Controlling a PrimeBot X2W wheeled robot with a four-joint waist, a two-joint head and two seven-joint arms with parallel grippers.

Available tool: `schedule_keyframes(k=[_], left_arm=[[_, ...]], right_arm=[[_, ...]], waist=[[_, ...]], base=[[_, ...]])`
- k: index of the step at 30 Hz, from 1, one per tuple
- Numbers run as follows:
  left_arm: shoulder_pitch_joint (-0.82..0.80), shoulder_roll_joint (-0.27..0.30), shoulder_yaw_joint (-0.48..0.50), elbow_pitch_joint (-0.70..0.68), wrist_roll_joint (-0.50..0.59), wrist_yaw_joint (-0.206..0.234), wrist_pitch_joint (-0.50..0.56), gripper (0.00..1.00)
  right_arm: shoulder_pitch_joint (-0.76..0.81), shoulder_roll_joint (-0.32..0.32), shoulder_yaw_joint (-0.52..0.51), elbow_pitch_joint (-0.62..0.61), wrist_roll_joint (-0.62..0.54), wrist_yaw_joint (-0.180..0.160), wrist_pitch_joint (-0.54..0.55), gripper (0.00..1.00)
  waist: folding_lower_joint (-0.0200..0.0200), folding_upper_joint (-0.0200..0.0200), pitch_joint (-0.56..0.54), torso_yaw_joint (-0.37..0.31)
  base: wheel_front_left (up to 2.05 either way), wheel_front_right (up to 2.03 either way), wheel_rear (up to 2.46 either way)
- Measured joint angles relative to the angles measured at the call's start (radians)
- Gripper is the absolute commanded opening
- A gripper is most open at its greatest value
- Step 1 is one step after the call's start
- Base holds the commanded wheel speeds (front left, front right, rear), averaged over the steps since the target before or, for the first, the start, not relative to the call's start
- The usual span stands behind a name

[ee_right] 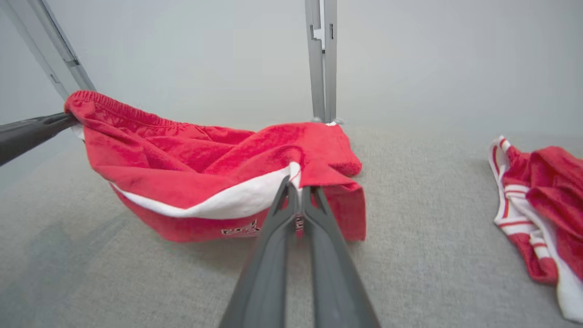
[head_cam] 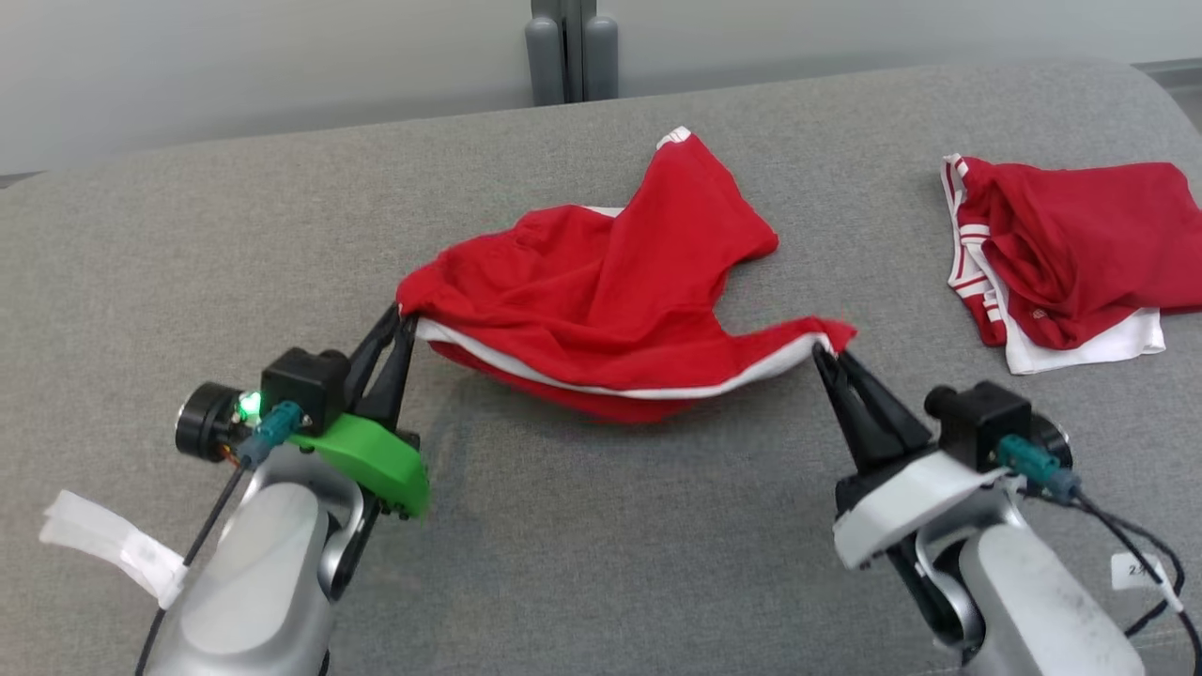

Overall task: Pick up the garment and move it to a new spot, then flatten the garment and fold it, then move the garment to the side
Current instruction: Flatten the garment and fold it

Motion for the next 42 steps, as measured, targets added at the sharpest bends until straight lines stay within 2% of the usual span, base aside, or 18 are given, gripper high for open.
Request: schedule_keyframes(k=[7,13,20,27,30,35,38,42], left_arm=[[-0.139,0.006,0.036,-0.113,-0.021,0.016,0.036,0.00],[-0.242,0.026,0.059,-0.213,-0.024,0.048,0.111,0.00],[-0.234,0.029,0.078,-0.337,-0.050,0.088,0.185,0.00],[-0.184,0.039,0.078,-0.443,-0.073,0.110,0.257,0.00],[-0.191,0.038,0.091,-0.453,-0.112,0.102,0.292,0.00],[-0.323,0.053,0.105,-0.389,-0.138,0.069,0.330,0.00],[-0.452,0.065,0.109,-0.302,-0.137,0.046,0.329,0.00],[-0.640,0.100,0.119,-0.169,-0.101,0.031,0.268,0.00]], right_arm=[[-0.186,-0.065,0.002,-0.117,-0.015,0.000,0.062,0.00],[-0.304,-0.065,-0.032,-0.172,-0.034,0.000,0.118,0.00],[-0.293,-0.027,-0.111,-0.271,-0.096,0.000,0.203,0.00],[-0.261,-0.012,-0.115,-0.351,-0.107,0.000,0.294,0.00],[-0.289,-0.003,-0.132,-0.341,-0.095,0.000,0.327,0.00],[-0.460,-0.018,-0.127,-0.256,-0.103,0.000,0.351,0.00],[-0.623,-0.033,-0.114,-0.153,-0.123,0.000,0.352,0.00],[-0.838,-0.026,-0.073,0.006,-0.179,0.000,0.322,0.00]], waist=[[0.0000,0.0000,-0.051,0.007],[0.0000,0.0000,-0.099,0.018],[0.0000,0.0000,-0.138,0.043],[0.0001,0.0000,-0.125,0.070],[0.0000,0.0000,-0.098,0.074],[0.0000,0.0000,-0.023,0.074],[0.0000,0.0000,0.039,0.070],[0.0000,0.0000,0.122,0.062]], base=[[0.00,0.00,0.00],[0.00,0.00,0.00],[0.00,0.00,0.00],[0.00,0.00,0.00],[0.00,0.00,0.00],[0.00,0.00,0.00],[0.00,0.00,0.00],[0.00,0.00,0.00]])
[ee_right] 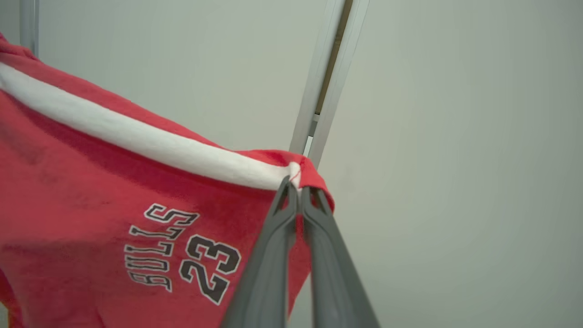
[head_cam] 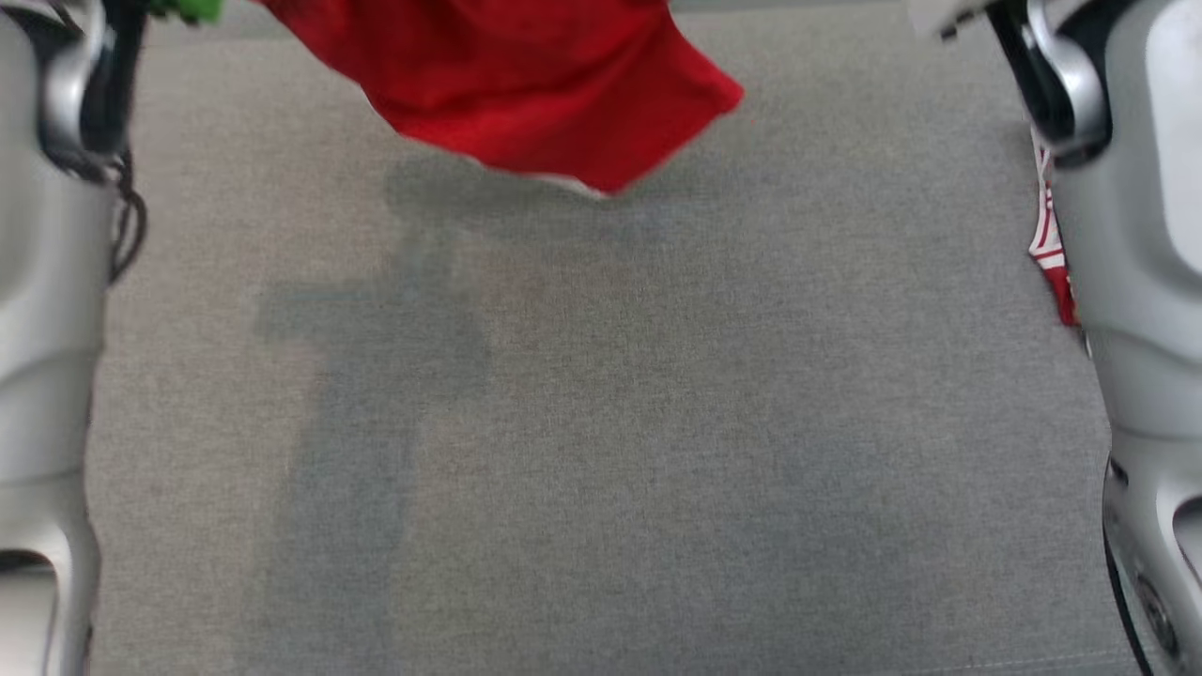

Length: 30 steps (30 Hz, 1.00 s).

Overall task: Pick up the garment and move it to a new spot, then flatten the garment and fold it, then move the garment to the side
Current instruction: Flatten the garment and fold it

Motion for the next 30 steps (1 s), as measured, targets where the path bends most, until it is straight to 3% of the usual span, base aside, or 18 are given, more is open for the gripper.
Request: schedule_keyframes(k=[8,14,21,25,30], left_arm=[[-0.346,-0.007,0.039,0.282,0.018,-0.007,-0.171,0.00],[-0.403,-0.068,0.042,0.437,-0.004,-0.023,-0.253,0.00],[-0.257,-0.120,-0.019,0.436,-0.019,-0.037,-0.266,0.00],[-0.095,-0.097,-0.105,0.346,0.016,-0.038,-0.266,0.00],[0.085,-0.052,-0.146,0.266,0.041,-0.040,-0.266,0.00]], right_arm=[[-0.384,0.067,-0.059,0.359,-0.082,0.001,-0.211,0.00],[-0.447,0.104,-0.124,0.581,-0.138,0.001,-0.354,0.00],[-0.347,0.090,-0.075,0.746,-0.190,0.001,-0.415,0.00],[-0.266,0.061,-0.045,0.773,-0.191,0.001,-0.426,0.00],[-0.126,0.045,-0.007,0.739,-0.165,0.001,-0.429,0.00]], waist=[[0.0000,0.0000,0.172,-0.031],[0.0001,0.0000,0.274,-0.050],[0.0002,0.0000,0.346,-0.033],[0.0002,0.0000,0.345,-0.009],[0.0001,0.0000,0.298,0.008]], base=[[0.00,0.00,0.00],[0.00,0.00,0.00],[0.00,0.00,0.00],[0.00,0.00,0.00],[0.00,0.00,0.00]])
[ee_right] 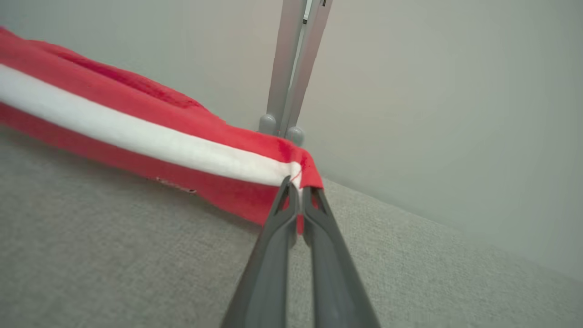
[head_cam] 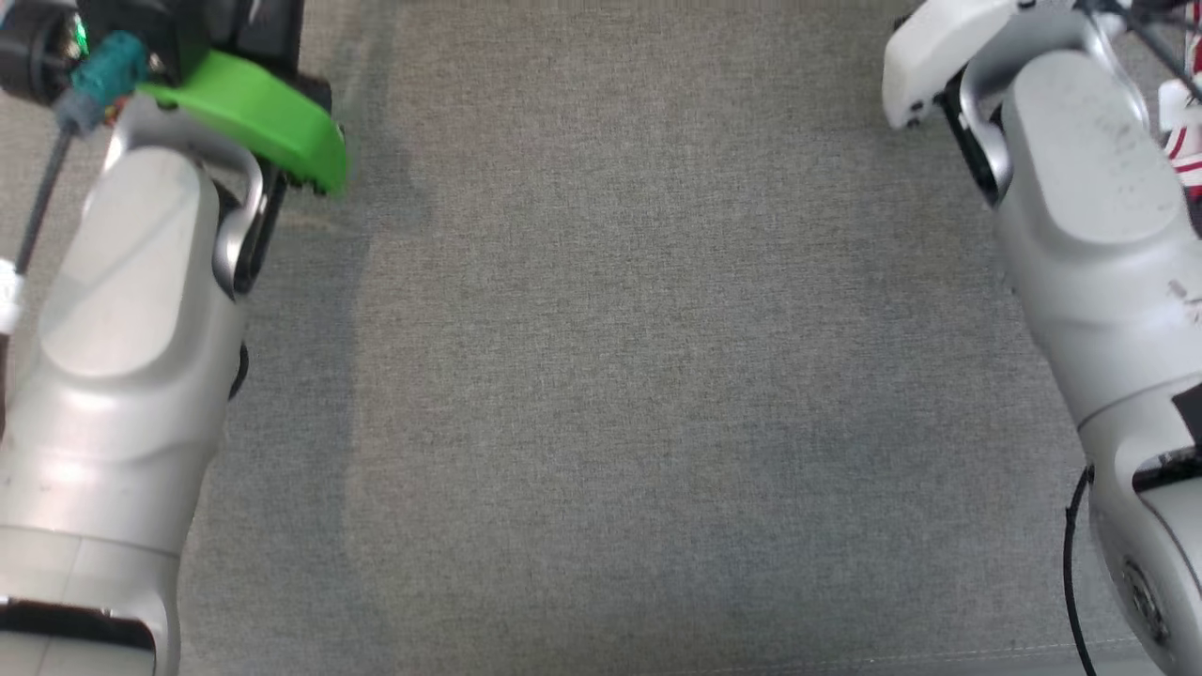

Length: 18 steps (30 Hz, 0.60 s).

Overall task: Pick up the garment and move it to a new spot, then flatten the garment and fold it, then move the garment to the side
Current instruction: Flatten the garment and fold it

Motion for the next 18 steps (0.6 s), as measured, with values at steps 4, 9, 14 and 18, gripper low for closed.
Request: schedule_keyframes(k=[4,9,14,18], left_arm=[[0.111,0.033,-0.039,-0.061,0.028,0.000,-0.001,0.00],[0.237,0.086,-0.107,-0.117,0.059,0.000,-0.001,0.00],[0.341,0.107,-0.137,-0.140,0.060,-0.001,-0.001,0.00],[0.407,0.109,-0.167,-0.154,0.068,-0.001,-0.001,0.00]], right_arm=[[0.090,-0.024,0.061,-0.020,0.028,0.000,0.000,0.00],[0.188,-0.063,0.165,-0.027,0.096,0.000,0.000,0.00],[0.276,-0.109,0.276,-0.046,0.182,0.000,0.000,0.00],[0.344,-0.156,0.337,-0.076,0.245,0.000,-0.001,0.00]], waist=[[-0.0001,0.0000,-0.050,0.003],[-0.0001,0.0000,-0.124,0.005],[-0.0001,0.0000,-0.203,0.004],[-0.0001,0.0000,-0.264,0.002]], base=[[0.00,0.00,0.00],[0.00,0.00,0.00],[0.00,0.00,0.00],[0.00,0.00,0.00]])
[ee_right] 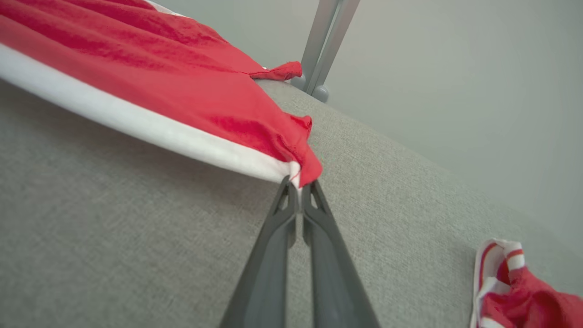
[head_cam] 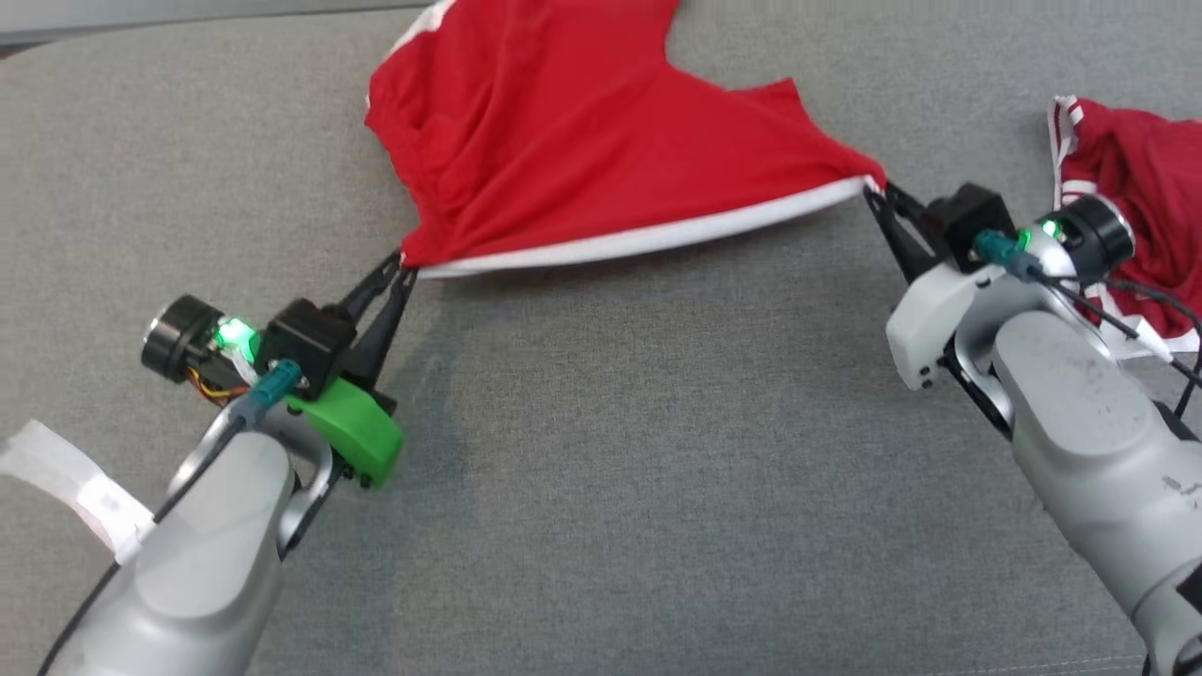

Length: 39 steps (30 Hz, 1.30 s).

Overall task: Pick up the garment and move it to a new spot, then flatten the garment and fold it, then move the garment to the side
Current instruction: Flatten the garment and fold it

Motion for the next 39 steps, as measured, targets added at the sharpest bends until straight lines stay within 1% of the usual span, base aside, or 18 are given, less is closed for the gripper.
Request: schedule_keyframes(k=[3,7,10,14,18,20,23,25,27,31,34,39], left_arm=[[0.057,0.000,-0.022,-0.012,0.003,0.000,0.000,0.00],[0.134,-0.001,-0.052,-0.043,0.001,0.000,0.000,0.00],[0.201,0.001,-0.062,-0.066,-0.014,0.000,-0.002,0.00],[0.288,0.005,-0.080,-0.109,-0.030,0.005,0.001,0.00],[0.360,0.023,-0.091,-0.179,-0.038,0.027,0.017,0.00],[0.407,0.031,-0.098,-0.217,-0.045,0.039,0.035,0.00],[0.461,0.045,-0.103,-0.285,-0.056,0.056,0.051,0.00],[0.475,0.051,-0.104,-0.317,-0.062,0.062,0.060,0.00],[0.477,0.052,-0.105,-0.336,-0.067,0.067,0.068,0.00],[0.463,0.050,-0.091,-0.358,-0.071,0.079,0.077,0.00],[0.412,0.034,-0.084,-0.364,-0.073,0.081,0.086,0.00],[0.314,-0.004,-0.074,-0.328,-0.074,0.079,0.080,0.00]], right_arm=[[0.066,-0.041,0.053,-0.038,0.035,0.000,0.007,0.00],[0.158,-0.121,0.088,-0.116,0.097,0.000,0.028,0.00],[0.233,-0.170,0.108,-0.195,0.141,0.000,0.060,0.00],[0.347,-0.249,0.116,-0.333,0.199,0.000,0.107,0.00],[0.461,-0.326,0.094,-0.488,0.222,0.000,0.165,0.00],[0.523,-0.358,0.066,-0.558,0.225,0.000,0.193,0.00],[0.612,-0.404,0.003,-0.680,0.231,0.000,0.252,0.00],[0.646,-0.418,-0.043,-0.738,0.232,0.000,0.285,0.00],[0.660,-0.429,-0.079,-0.783,0.226,0.000,0.315,0.00],[0.649,-0.430,-0.109,-0.863,0.195,0.000,0.380,0.00],[0.587,-0.437,-0.117,-0.895,0.181,0.000,0.424,0.00],[0.456,-0.467,-0.081,-0.899,0.179,0.000,0.498,0.00]], waist=[[0.0000,0.0000,-0.050,0.000],[0.0000,0.0000,-0.117,0.005],[0.0000,0.0000,-0.164,0.011],[-0.0001,0.0000,-0.222,0.022],[-0.0001,0.0000,-0.269,0.035],[-0.0001,0.0000,-0.291,0.041],[-0.0001,0.0000,-0.321,0.052],[-0.0001,0.0000,-0.330,0.064],[-0.0001,0.0000,-0.333,0.077],[-0.0001,0.0000,-0.324,0.107],[-0.0001,0.0000,-0.298,0.124],[-0.0001,0.0000,-0.237,0.155]], base=[[0.00,0.00,0.00],[0.00,0.00,0.00],[0.00,0.00,0.00],[0.00,0.00,0.00],[0.00,0.00,0.00],[0.00,0.00,0.00],[0.00,0.00,0.00],[0.00,0.00,0.00],[0.00,0.00,0.00],[0.00,0.00,0.00],[0.00,0.00,0.00],[0.00,0.00,0.00]])
